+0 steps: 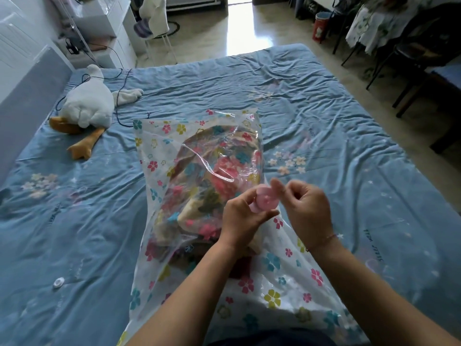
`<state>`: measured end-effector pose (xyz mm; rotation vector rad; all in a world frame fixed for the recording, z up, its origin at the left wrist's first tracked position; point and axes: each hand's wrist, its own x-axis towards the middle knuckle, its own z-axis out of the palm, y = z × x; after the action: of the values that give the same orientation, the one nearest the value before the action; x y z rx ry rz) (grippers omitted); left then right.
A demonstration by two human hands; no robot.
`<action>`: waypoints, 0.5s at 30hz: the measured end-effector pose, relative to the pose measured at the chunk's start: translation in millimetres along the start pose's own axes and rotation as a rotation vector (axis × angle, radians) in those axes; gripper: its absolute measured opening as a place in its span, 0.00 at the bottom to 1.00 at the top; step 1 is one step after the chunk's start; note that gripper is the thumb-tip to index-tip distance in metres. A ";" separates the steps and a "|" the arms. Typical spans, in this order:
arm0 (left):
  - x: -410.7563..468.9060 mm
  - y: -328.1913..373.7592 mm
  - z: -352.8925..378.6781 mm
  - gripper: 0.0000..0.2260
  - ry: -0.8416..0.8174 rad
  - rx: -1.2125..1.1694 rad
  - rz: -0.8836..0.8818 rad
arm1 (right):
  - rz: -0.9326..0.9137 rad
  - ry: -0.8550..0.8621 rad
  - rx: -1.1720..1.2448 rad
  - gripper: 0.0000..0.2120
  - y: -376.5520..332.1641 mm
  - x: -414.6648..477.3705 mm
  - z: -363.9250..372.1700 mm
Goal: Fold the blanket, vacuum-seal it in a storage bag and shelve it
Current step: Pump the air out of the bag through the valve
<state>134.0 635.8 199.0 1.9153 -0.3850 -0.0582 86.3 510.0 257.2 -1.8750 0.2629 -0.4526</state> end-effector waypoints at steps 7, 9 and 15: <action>-0.6 -3.0 -1.8 0.24 -0.003 -0.023 -0.022 | -0.088 0.024 -0.011 0.27 -3.1 -1.3 -0.6; -3.9 -0.1 -0.1 0.23 -0.010 -0.025 -0.001 | 0.045 -0.056 -0.087 0.33 14.1 -2.3 6.4; 3.7 -4.4 -5.2 0.25 0.004 -0.020 -0.035 | -0.299 0.163 0.212 0.24 -47.6 -3.7 -8.5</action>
<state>139.7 640.8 197.4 1.9025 -0.3464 -0.0809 77.5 520.5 303.8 -1.6757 0.0385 -0.8082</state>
